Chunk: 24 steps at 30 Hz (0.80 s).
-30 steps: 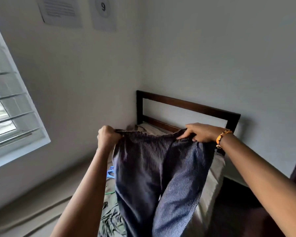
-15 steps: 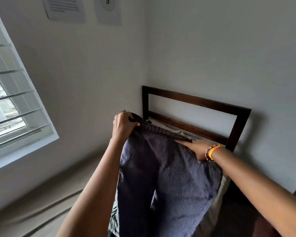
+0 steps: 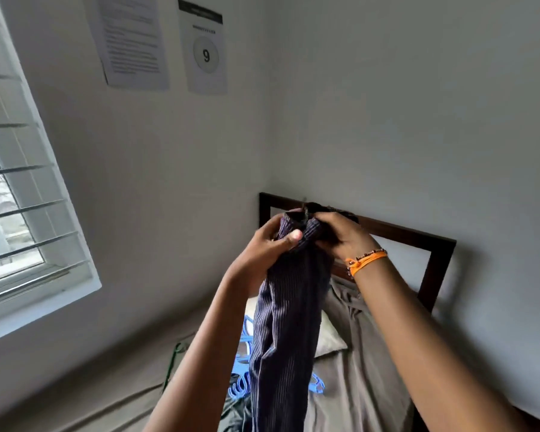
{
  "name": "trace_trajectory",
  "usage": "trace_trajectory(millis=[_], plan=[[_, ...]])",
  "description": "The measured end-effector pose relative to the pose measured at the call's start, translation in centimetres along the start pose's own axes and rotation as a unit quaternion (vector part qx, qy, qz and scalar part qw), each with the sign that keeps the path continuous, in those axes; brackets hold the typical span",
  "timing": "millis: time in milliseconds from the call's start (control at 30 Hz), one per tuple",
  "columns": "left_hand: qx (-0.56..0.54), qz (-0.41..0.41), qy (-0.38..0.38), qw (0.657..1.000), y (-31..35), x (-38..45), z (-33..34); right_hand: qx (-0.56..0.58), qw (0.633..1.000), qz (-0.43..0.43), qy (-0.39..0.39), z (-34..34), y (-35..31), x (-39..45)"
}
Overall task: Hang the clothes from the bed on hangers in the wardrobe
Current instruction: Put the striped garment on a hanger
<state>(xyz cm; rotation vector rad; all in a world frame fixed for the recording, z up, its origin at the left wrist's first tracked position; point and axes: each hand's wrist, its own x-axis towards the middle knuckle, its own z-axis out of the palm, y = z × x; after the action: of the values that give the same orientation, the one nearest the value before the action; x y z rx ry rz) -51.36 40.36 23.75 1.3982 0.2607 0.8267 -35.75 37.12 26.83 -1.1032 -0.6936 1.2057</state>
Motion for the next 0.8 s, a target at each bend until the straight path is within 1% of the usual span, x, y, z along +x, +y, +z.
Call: trace_trajectory(millis=[33,67,100,133,167,200,233,267,300,333,367,400,433,467,500,533,567,633,667,700,733,767,800], plan=[[0.08,0.021,0.002,0.997,0.3,0.6,0.2,0.008,1.0,-0.018,0.001,0.9,-1.0,-0.5],[0.178,0.038,0.026,0.983,0.7,1.2,0.4,0.02,0.999,-0.04,-0.004,1.8,-2.0,-1.2],[0.258,0.064,0.079,0.961,1.1,1.8,0.8,0.036,0.997,-0.063,-0.016,2.1,-3.0,-1.6],[0.283,0.082,0.144,0.945,1.9,2.6,0.9,0.044,0.994,-0.088,-0.049,2.4,-4.2,-2.4],[0.259,0.088,0.196,0.942,2.9,3.2,0.9,0.025,0.989,-0.123,-0.078,2.2,-4.9,-3.0],[0.204,0.081,0.218,0.951,4.2,3.5,1.0,-0.032,0.981,-0.174,-0.078,1.4,-5.4,-3.3],[0.144,0.068,0.212,0.964,5.5,3.9,0.9,-0.108,0.963,-0.246,-0.027,0.7,-5.6,-3.5],[0.09,0.052,0.193,0.976,6.7,4.0,0.8,-0.165,0.931,-0.32,0.066,-0.4,-5.5,-3.8],[0.055,0.041,0.163,0.984,7.9,3.9,0.7,-0.19,0.896,-0.369,0.16,-1.8,-5.2,-3.5],[0.027,0.034,0.135,0.99,9.0,3.8,0.6,-0.189,0.883,-0.382,0.198,-2.5,-4.7,-3.8],[0.012,0.031,0.111,0.993,9.8,3.9,0.6,-0.164,0.903,-0.358,0.174,-3.0,-4.1,-3.8],[0.005,0.028,0.093,0.995,10.6,3.9,0.6,-0.111,0.938,-0.303,0.125,-3.1,-3.5,-3.9],[0.003,0.027,0.073,0.997,11.2,3.9,0.6,-0.078,0.965,-0.239,0.078,-3.4,-2.9,-3.4],[-0.001,0.03,0.05,0.998,11.8,3.8,0.6,-0.059,0.978,-0.199,0.037,-3.7,-2.5,-3.3],[0.009,0.038,0.031,0.999,12.5,3.7,0.7,-0.089,0.978,-0.19,0.016,-3.7,-2.5,-3.6],[0.036,0.057,0.021,0.998,13.1,3.7,0.7,-0.095,0.975,-0.2,0.005,-3.4,-2.9,-4.1],[0.085,0.085,0.023,0.993,13.8,3.9,0.6,-0.107,0.968,-0.228,-0.011,-3.3,-3.7,-4.3],[0.216,0.139,0.077,0.963,15.6,4.7,0.4,-0.112,0.946,-0.297,-0.068,-2.4,-6.1,-5.3],[0.249,0.161,0.118,0.948,16.4,5.5,0.0,-0.09,0.942,-0.313,-0.083,-1.7,-7.4,-6.2],[0.243,0.173,0.159,0.941,16.9,6.1,-0.4,-0.071,0.946,-0.311,-0.053,-1.5,-8.5,-5.7],[0.206,0.164,0.184,0.947,17.0,6.5,-0.6,-0.057,0.955,-0.29,-0.021,-1.0,-9.0,-5.5],[0.146,0.101,0.177,0.968,16.4,6.6,-0.9,-0.062,0.969,-0.238,0.017,-1.1,-8.8,-4.7],[0.082,0.006,0.138,0.987,14.5,6.3,-1.6,-0.072,0.98,-0.181,0.041,-1.6,-7.4,-4.0]])
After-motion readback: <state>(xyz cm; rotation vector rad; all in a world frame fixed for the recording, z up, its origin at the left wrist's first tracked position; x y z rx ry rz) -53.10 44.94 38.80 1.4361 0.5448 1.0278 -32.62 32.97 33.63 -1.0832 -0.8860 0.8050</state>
